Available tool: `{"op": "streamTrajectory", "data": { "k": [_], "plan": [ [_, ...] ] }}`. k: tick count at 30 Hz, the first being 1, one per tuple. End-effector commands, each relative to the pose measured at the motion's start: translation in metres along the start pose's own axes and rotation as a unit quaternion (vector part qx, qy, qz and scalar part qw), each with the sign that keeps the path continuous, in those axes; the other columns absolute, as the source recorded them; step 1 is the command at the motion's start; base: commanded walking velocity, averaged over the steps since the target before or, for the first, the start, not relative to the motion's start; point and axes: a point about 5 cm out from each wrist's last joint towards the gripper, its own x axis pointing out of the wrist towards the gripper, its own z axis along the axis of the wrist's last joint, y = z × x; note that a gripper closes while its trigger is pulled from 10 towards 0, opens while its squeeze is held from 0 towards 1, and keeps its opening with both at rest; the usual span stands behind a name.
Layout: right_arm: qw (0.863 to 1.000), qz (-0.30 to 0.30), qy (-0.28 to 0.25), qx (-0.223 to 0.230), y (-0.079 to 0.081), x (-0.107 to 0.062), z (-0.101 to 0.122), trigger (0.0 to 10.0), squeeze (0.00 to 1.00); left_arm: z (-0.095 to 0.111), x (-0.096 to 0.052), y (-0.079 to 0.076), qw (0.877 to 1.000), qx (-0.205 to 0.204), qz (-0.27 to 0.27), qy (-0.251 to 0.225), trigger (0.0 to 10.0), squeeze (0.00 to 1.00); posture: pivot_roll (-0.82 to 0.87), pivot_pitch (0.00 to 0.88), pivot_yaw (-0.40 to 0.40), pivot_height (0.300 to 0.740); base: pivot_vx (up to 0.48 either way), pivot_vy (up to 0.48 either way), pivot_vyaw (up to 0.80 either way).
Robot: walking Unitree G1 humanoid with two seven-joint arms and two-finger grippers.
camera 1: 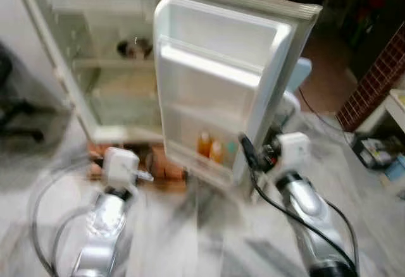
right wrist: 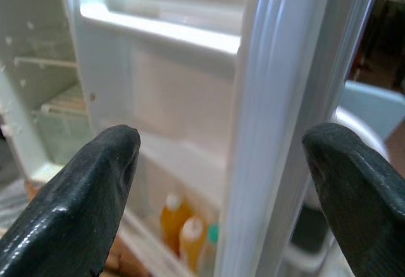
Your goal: Restocking fridge
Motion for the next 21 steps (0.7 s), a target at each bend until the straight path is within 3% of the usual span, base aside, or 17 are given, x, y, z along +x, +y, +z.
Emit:
{"op": "streamTrajectory", "data": {
  "k": [1, 11, 21],
  "plan": [
    [1.000, 0.017, -0.014, 0.001, 0.009, 0.006, 0.006, 10.0, 0.00, 0.001, -0.002, 0.012, 1.000, 0.013, 0.014, -0.001, 10.0, 0.00, 0.06, 0.000, -0.043, 0.740, 0.382, -0.285, 0.00],
    [0.999, 0.030, -0.016, -0.010, 0.012, 0.008, 0.006, 10.0, 0.00, -0.001, -0.004, 0.010, 1.000, 0.013, 0.016, 0.006, 10.0, 0.00, 0.06, 0.000, -0.044, 0.740, 0.351, -0.231, 0.00],
    [0.999, 0.032, -0.013, -0.010, 0.011, 0.010, 0.004, 10.0, 0.00, -0.011, -0.018, 0.003, 1.000, 0.008, 0.010, 0.023, 10.0, 0.00, 0.07, 0.000, -0.046, 0.740, 0.000, 0.000, 0.00]
  ]
}}
